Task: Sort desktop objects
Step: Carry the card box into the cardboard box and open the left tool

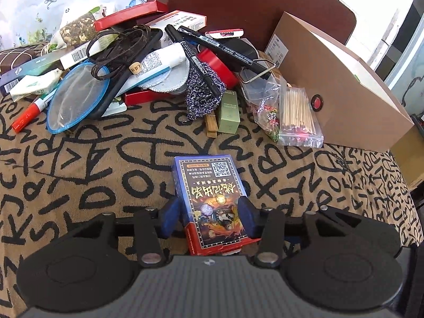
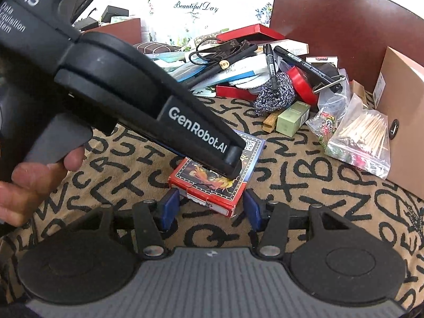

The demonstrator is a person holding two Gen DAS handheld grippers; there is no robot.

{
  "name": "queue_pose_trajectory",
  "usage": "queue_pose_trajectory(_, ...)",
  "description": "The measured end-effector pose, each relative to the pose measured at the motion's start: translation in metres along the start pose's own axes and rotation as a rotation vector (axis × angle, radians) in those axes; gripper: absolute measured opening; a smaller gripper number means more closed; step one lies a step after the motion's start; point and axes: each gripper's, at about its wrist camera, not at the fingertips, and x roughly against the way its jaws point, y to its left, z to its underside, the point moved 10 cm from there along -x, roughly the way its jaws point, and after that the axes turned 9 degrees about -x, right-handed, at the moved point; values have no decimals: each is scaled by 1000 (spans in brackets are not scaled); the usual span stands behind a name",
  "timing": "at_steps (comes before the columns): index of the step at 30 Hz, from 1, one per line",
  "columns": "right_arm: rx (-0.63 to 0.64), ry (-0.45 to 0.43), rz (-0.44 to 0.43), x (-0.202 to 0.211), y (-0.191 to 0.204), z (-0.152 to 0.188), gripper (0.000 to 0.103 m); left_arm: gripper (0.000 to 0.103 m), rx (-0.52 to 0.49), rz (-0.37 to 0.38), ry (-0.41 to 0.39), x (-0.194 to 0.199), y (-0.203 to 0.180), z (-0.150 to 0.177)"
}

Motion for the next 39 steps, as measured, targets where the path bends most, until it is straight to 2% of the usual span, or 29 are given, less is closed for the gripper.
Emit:
queue_pose_trajectory(3, -8, -3, -1, -3, 0, -1, 55, 49, -16, -12, -3, 0, -1, 0)
queue_pose_trajectory(6, -13, -2, 10, 0, 0, -1, 46, 45, -44, -41, -15, 6, -4, -1)
queue_pose_trajectory(9, -26, -2, 5, 6, 1, 0, 44, 42, -56, -55, -24, 13, -6, 0)
queue_pose_trajectory(11, -31, -12, 1, 12, 2, -1, 38, 42, -54, -57, -38, 19, -8, -2)
queue_pose_trajectory(19, -27, -90, 6, 41, 1, -16, 38, 42, -74, -66, -115, 46, -25, -21)
queue_pose_trajectory(26, 1, -201, 30, 77, -8, -47, 38, 42, -110, -53, -220, 77, -47, -57)
queue_pose_trajectory(33, 19, -309, 111, 112, -41, -87, 38, 42, -158, -11, -324, 92, -86, -109)
queue_pose_trajectory(35, 3, -322, 119, 120, -55, -96, 38, 42, -175, -1, -344, 90, -99, -124)
queue_pose_trajectory(39, -3, -353, 196, 128, -87, -112, 38, 42, -185, 45, -338, 75, -123, -149)
